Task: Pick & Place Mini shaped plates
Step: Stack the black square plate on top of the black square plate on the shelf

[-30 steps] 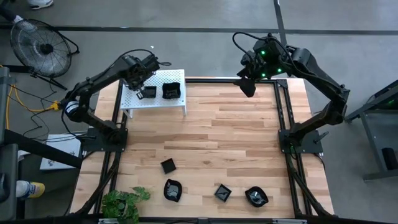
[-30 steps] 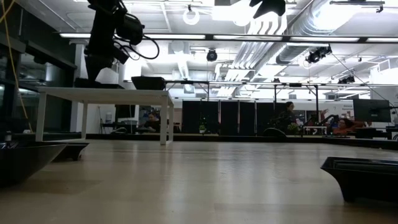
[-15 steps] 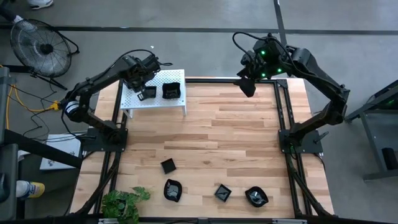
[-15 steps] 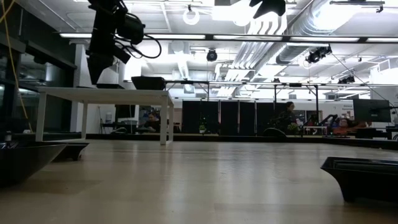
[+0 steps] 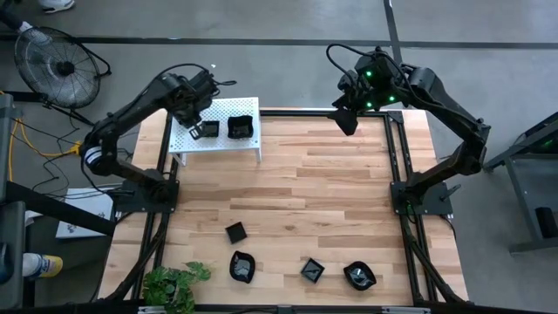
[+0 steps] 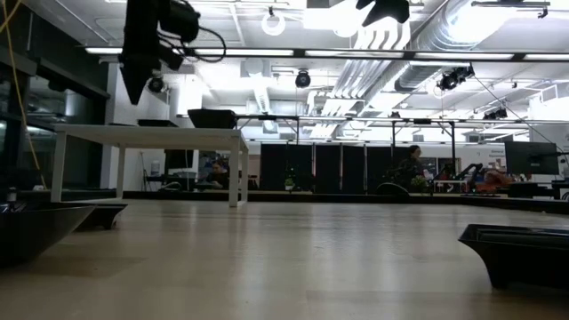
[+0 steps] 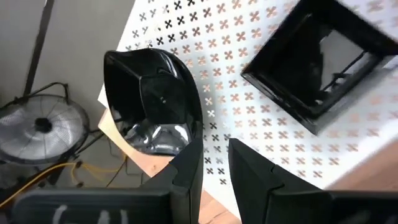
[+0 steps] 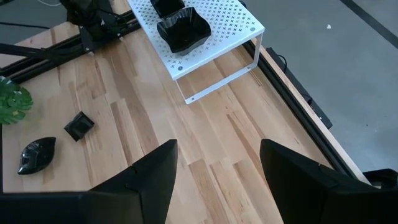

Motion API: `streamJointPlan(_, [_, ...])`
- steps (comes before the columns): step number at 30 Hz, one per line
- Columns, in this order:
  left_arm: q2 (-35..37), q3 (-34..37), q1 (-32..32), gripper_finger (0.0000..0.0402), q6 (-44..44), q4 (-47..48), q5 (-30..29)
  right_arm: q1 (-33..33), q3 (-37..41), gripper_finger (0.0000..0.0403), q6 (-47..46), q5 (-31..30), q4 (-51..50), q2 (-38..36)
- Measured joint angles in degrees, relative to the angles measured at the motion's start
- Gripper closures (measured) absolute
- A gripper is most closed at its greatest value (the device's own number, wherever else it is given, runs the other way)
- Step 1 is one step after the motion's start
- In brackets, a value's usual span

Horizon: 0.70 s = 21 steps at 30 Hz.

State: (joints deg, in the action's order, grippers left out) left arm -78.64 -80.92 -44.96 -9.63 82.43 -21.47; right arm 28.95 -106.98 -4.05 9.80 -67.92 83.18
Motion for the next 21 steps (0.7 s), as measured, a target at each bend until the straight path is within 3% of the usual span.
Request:
streamJointPlan(9, [4.61, -2.0, 6.28, 0.0329, 2.72, 1.39, 2.59, -0.1, 0.0, 0.0178, -0.22, 0.0, -0.54, 0.0])
streamJointPlan(21, [8.76, -2.0, 25.16, 0.0329, 13.42, 2.18, 1.14, -3.72, 0.0, 0.0178, 1.35, -3.01, -8.11, 0.0])
